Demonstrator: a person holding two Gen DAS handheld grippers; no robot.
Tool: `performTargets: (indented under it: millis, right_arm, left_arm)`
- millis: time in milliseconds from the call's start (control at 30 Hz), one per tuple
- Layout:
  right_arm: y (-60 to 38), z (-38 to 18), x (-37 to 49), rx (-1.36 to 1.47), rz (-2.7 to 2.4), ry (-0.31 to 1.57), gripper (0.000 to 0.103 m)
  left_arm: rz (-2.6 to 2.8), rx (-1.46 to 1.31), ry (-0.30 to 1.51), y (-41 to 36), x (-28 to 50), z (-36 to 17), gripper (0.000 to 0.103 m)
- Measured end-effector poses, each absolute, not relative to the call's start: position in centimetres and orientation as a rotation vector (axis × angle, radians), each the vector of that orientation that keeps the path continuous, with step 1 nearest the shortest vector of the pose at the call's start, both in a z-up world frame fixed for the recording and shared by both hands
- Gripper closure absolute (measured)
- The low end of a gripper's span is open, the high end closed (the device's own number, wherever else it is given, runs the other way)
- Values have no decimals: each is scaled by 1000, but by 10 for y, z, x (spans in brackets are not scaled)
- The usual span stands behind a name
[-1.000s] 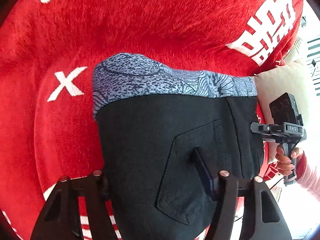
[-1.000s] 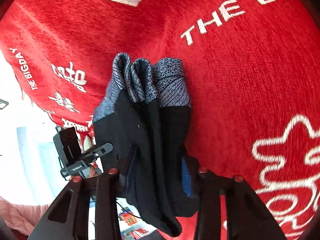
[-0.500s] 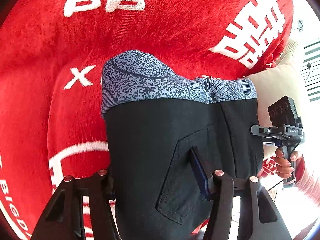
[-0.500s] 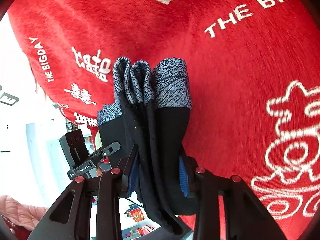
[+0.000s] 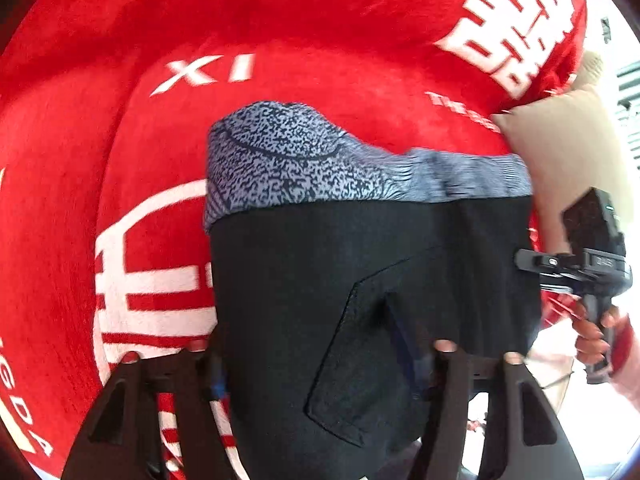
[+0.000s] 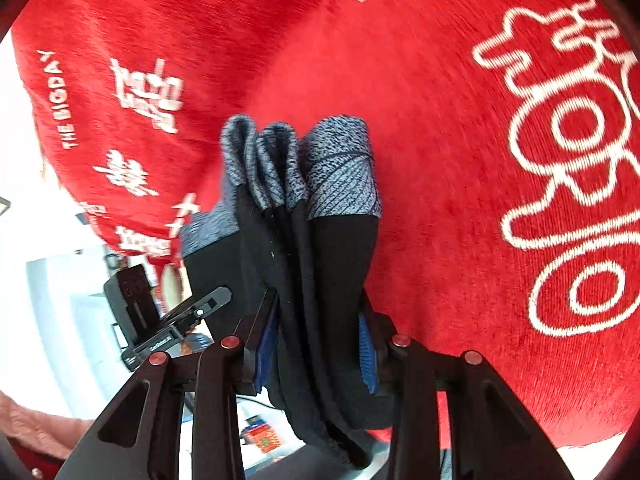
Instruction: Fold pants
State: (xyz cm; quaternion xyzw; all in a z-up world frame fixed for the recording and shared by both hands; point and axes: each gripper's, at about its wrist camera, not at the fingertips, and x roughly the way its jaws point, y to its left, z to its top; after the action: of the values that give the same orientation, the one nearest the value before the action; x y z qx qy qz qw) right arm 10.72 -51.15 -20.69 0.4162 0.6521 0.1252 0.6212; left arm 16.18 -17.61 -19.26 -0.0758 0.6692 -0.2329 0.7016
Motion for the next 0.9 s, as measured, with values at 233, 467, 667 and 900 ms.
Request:
performTargets:
  millis: [233,467,667,900]
  right_arm:
    - [-499,-196,106,818,139,1494,46]
    - [-472,-151,92,560,-52,1536,35]
    - [-428,-99,72,428,-112,1499,20]
    - [-393,-53,44,311,-164,1453,12]
  left_arm:
    - [-426,-126,1462,-168,161,-190,10]
    - [-268,70,1415,-160,142,-138,10]
    - [-278,158,1412,-170,108,-97,10]
    - [-282,196,1417,-176,75,-62,0]
